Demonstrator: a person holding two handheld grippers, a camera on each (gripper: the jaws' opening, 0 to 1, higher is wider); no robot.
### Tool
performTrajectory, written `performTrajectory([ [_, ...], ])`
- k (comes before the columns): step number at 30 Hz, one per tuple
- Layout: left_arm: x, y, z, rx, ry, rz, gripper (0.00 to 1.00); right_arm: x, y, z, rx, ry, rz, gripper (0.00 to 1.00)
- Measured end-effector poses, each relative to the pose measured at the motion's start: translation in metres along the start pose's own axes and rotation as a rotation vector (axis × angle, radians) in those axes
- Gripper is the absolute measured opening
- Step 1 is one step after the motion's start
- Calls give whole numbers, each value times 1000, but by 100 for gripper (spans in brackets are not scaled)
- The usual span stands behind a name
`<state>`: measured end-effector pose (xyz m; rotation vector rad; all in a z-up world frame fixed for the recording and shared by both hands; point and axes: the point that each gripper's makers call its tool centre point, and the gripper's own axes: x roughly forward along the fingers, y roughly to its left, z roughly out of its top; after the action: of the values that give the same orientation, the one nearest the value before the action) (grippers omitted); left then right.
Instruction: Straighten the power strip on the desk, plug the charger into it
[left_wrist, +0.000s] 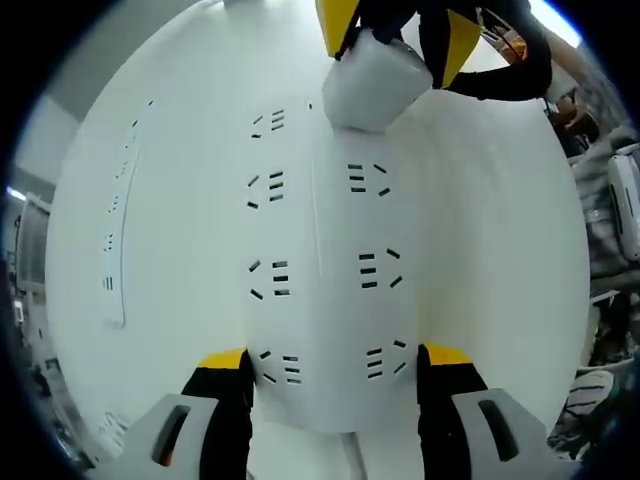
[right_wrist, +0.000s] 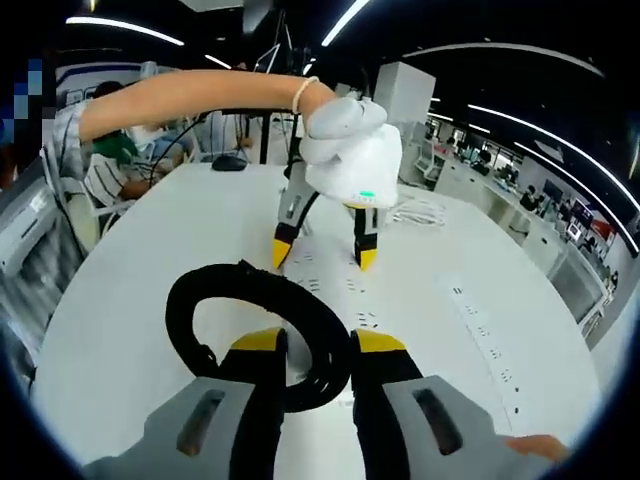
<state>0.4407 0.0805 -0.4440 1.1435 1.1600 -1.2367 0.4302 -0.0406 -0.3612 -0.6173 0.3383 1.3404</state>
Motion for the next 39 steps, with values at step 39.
performTrajectory([
  [39, 3, 0, 2, 32, -30, -4, 67, 11, 2, -18, 152, 164, 91, 21],
])
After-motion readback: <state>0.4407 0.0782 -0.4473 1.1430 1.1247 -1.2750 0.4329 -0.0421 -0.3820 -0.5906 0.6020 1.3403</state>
